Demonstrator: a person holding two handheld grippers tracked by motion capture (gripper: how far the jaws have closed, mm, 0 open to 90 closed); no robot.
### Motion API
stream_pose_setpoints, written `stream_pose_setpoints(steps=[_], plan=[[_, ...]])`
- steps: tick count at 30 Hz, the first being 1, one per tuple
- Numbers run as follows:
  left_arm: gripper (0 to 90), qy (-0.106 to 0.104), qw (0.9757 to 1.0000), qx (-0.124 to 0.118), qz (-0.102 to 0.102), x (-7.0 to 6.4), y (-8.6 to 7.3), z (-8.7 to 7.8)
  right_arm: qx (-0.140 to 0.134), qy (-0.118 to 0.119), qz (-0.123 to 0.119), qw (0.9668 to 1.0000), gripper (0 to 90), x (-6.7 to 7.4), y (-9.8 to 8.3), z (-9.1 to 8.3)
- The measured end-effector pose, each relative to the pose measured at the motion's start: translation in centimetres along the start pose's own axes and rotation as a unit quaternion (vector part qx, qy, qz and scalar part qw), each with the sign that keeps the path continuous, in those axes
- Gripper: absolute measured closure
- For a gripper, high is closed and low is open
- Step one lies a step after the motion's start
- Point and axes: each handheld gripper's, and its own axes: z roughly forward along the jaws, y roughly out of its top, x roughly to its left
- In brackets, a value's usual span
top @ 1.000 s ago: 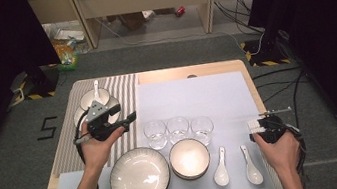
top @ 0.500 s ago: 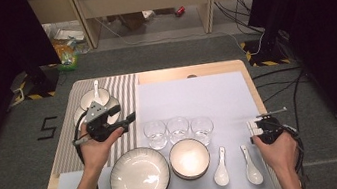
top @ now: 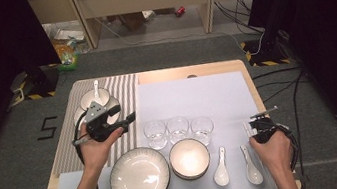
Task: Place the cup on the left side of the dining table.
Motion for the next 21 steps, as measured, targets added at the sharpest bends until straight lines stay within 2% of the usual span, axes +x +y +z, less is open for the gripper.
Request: stream_pose_setpoints(steps=[7, 21], plan=[[30.7, 0.000, 1.0000, 0.000, -0.003, 0.0, -0.1, 0.1, 0.008, 0.003, 0.017, 0.9998, 84.3, -0.1, 0.6, 0.1], [30.7, -0.002, 1.0000, 0.001, -0.002, 0.0, -0.2, 0.1, -0.009, 0.003, 0.026, 0.9996, 84.5, 0.4, 4.7, 1.6]])
